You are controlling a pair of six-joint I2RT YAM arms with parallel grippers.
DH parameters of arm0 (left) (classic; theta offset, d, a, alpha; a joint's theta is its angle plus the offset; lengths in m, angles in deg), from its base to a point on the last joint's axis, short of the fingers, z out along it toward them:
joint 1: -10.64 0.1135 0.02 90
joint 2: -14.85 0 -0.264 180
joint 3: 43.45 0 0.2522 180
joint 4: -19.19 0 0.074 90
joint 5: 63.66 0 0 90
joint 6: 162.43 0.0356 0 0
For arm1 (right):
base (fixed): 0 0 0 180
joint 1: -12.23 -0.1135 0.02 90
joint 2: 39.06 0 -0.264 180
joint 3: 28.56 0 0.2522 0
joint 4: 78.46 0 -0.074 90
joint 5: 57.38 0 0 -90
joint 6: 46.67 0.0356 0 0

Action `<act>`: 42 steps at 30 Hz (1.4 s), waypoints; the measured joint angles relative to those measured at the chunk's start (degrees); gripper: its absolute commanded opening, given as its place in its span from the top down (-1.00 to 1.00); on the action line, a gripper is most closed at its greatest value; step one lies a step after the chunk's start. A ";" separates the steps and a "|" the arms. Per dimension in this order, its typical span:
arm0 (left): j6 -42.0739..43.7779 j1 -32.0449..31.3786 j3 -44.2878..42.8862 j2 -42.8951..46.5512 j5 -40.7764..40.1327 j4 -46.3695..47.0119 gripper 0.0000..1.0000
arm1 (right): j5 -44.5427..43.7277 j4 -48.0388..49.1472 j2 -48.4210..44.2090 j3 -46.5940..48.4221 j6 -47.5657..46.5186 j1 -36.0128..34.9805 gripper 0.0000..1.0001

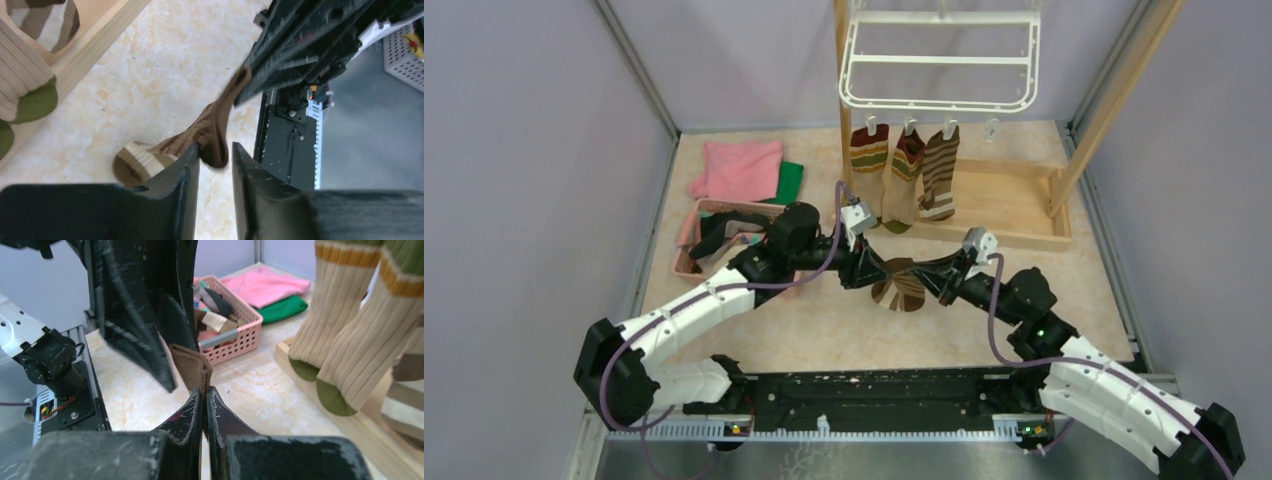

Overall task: Clip the socks to the hanger
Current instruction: Pick up the sock from the bin.

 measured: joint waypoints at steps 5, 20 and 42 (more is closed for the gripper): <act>5.22 0.09 9.77 9.94 0.17 8.26 -0.81 | 0.02 -2.23 -7.21 -0.02 -2.45 0.00 1.00; 12.02 0.07 31.12 23.19 3.72 44.68 -0.98 | 10.62 0.33 -6.84 -0.22 -6.12 0.00 1.00; -4.17 0.07 32.33 10.56 3.54 63.56 -0.51 | 12.00 5.09 -13.22 -4.63 -5.53 0.00 1.00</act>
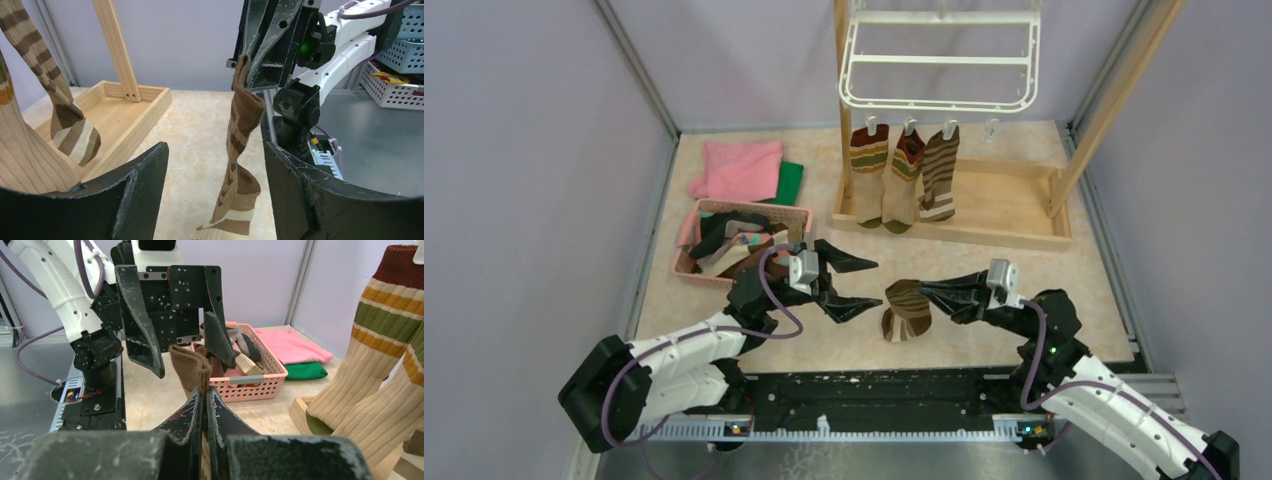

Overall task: Clip the socks to the hanger
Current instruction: Pick up the sock from the bin.

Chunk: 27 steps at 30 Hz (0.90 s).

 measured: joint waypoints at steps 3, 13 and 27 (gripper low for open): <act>-1.25 0.00 -0.44 -2.14 0.42 1.53 -0.46 | -0.04 0.87 0.00 -0.33 0.55 0.00 1.00; -5.35 0.00 -2.14 -5.75 2.10 6.49 -0.33 | -0.72 2.01 0.00 -0.35 1.05 0.00 1.00; -7.72 -1.57 -3.56 -8.22 4.39 10.43 -0.13 | -3.04 2.43 0.13 -1.14 1.38 0.00 1.00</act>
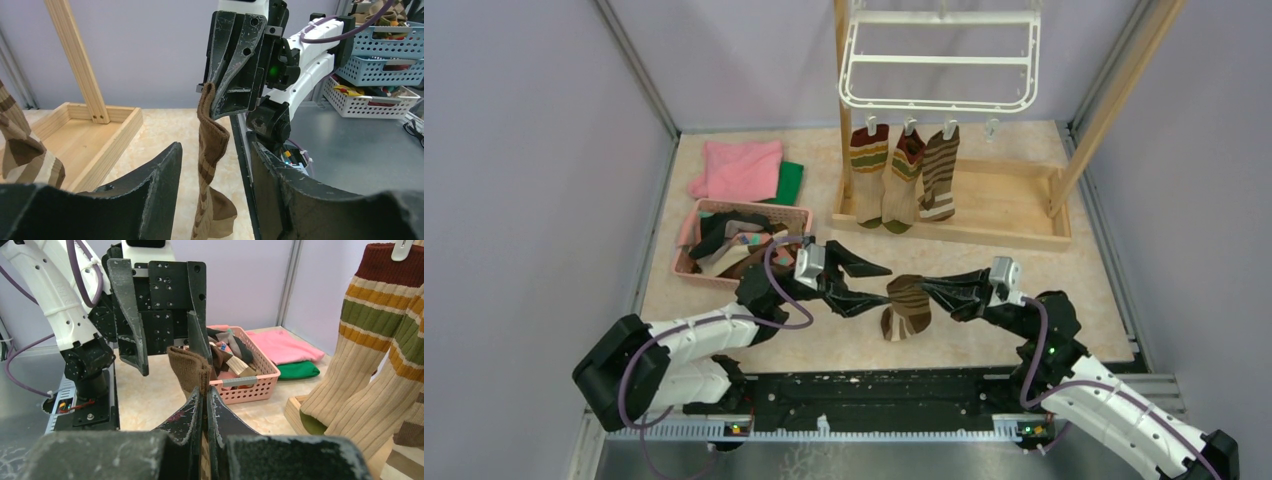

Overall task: Clip the socks to the hanger
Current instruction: Pick up the sock from the bin, then open the clamp at the hanger.

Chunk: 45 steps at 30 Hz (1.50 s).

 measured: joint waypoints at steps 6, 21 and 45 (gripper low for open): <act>0.09 -0.44 -1.16 -1.99 -0.02 0.04 0.43 | -0.02 0.07 0.00 0.00 0.15 0.00 1.00; 8.15 -0.50 -3.08 0.42 -1.75 -9.27 1.00 | -4.87 0.22 -2.60 0.00 0.79 0.04 -0.61; 21.42 -0.68 -12.33 12.70 -6.51 -42.69 1.00 | 1.62 32.65 34.36 19.80 34.67 44.74 -0.68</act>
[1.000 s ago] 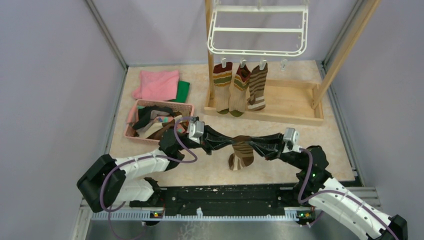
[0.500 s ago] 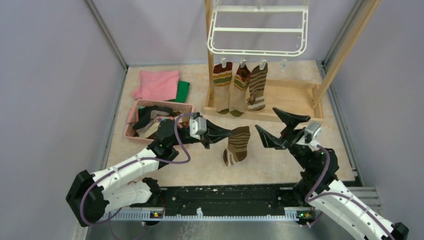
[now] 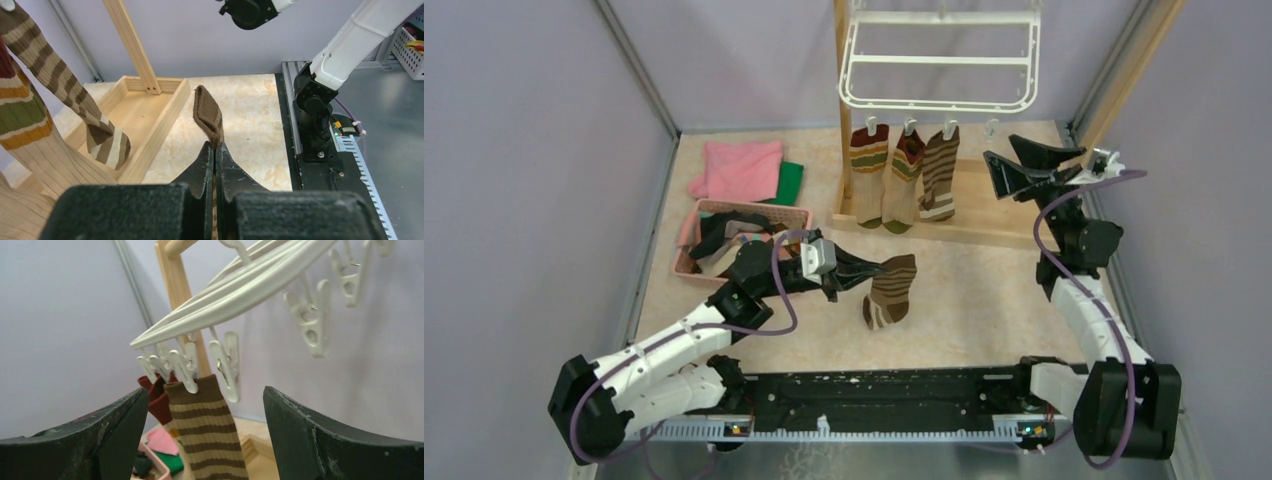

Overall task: Clip the socks to the hanger
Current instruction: Open the clamp at the hanger.

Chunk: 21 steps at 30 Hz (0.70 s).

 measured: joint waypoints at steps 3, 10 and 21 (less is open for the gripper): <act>0.90 -0.98 0.44 1.07 -1.09 0.00 1.00 | 4.26 2.54 3.85 3.72 3.50 0.28 -0.67; 4.46 -4.15 0.81 1.42 -4.39 -2.40 1.00 | 9.57 7.04 7.17 7.45 7.23 1.81 -0.67; 8.31 -7.41 0.94 3.39 -8.11 -4.79 1.00 | 17.92 14.47 18.14 12.74 15.72 5.49 -0.58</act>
